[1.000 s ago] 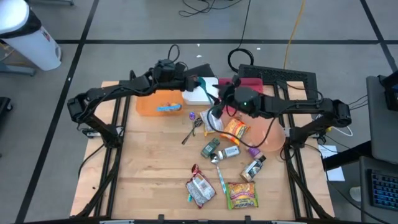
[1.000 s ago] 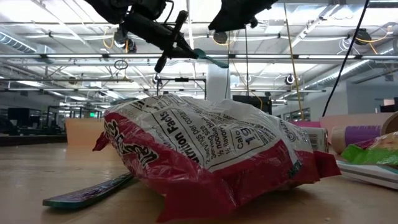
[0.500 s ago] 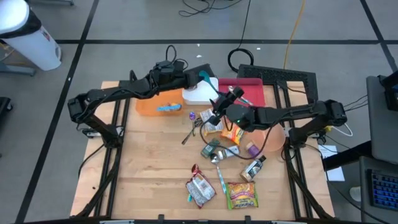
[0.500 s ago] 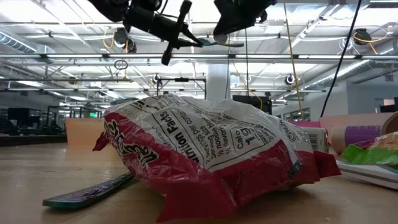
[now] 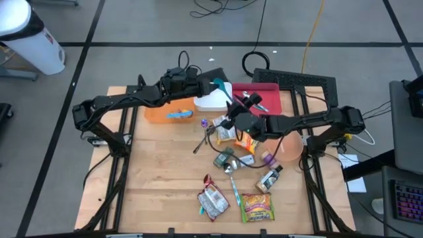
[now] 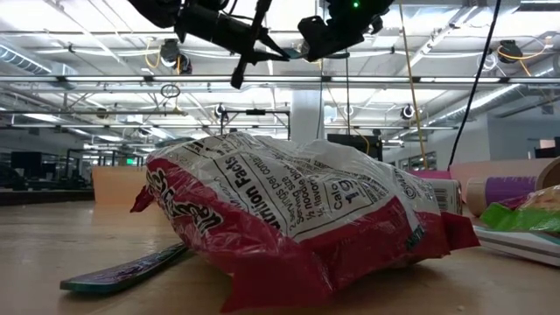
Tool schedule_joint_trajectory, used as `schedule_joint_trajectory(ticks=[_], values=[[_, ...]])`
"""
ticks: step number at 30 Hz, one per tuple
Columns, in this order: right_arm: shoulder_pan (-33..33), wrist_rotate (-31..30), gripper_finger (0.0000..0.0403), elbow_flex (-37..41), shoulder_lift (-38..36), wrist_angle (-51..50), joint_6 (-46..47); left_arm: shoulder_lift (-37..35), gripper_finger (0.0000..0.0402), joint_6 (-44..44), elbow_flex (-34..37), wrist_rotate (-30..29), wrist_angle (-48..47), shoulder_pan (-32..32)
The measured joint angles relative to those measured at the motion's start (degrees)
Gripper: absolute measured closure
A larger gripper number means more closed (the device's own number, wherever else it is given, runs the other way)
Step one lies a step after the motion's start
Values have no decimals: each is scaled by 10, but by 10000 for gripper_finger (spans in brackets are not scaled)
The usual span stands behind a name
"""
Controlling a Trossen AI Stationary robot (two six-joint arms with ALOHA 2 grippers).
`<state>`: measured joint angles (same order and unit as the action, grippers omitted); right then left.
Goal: Pick & Place Food Item
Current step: Put the blue baby spoon into the red bin
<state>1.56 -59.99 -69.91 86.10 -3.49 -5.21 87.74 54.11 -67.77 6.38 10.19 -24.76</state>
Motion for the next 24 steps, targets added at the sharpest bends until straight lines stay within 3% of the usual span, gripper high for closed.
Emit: schedule_joint_trajectory(ticks=[4, 19, 24], values=[[0, 1, 242, 0, 0, 0, 0, 0, 396, 0, 0, -3, 6, 4], [-1, -3, 385, 0, -1, 1, 3, 0, 396, 3, 0, -5, 16, 11], [-1, -2, 384, 0, -1, 0, 3, 0, 384, 2, 0, -4, 16, 11]])
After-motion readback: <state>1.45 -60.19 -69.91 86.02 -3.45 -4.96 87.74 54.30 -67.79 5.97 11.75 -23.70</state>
